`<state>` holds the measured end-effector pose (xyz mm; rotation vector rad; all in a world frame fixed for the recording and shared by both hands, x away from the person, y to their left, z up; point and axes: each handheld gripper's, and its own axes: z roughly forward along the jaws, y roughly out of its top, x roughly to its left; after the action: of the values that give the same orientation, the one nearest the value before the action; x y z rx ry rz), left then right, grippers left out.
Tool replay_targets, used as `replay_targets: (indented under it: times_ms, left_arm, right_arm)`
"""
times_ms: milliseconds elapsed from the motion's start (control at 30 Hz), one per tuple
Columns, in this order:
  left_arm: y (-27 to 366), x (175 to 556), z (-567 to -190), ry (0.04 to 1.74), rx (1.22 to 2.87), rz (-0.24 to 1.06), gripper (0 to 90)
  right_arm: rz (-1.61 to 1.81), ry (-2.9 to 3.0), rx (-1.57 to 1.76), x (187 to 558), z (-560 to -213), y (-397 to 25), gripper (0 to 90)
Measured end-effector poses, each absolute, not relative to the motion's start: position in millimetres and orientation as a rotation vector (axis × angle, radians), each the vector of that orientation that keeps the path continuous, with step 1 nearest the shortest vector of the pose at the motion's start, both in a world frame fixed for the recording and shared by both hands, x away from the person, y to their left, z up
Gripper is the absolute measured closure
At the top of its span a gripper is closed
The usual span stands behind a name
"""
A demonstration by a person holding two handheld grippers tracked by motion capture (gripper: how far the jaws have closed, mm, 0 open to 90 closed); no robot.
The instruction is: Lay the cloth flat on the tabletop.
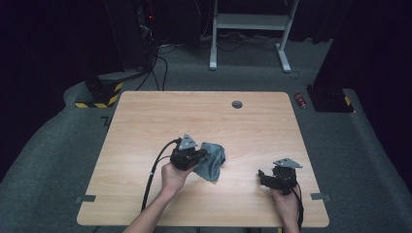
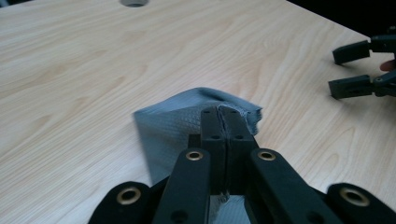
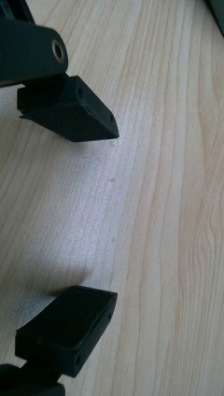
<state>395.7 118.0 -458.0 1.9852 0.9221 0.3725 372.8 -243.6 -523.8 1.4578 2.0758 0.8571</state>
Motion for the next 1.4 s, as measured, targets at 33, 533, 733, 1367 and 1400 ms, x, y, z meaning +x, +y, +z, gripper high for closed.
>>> replay_targets:
  times_ms: [33,533,733,1367,1400]
  left_arm:
    - [128.1,393.7,-459.1,0.948,1.979,0.381,89.1]
    - [179.0,386.4,-489.8,1.166,1.995,0.476,67.5]
    - [161.7,364.6,-470.9,1.051,1.972,0.463,57.6]
    - [61.4,372.8,-505.3,0.746,2.285,0.409,76.6]
    - [61.6,373.3,-505.2,0.744,2.284,0.409,81.1]
  right_arm:
    - [0.857,2.076,1.458,372.8,-523.8,-243.6,18.3]
    - [0.854,2.073,1.464,373.1,-523.8,-243.7,17.4]
    - [0.854,2.069,1.468,372.9,-523.7,-243.7,17.8]
    - [0.854,2.065,1.469,372.9,-523.7,-243.4,19.0]
    - [0.854,2.064,1.469,372.9,-523.7,-243.4,19.0]
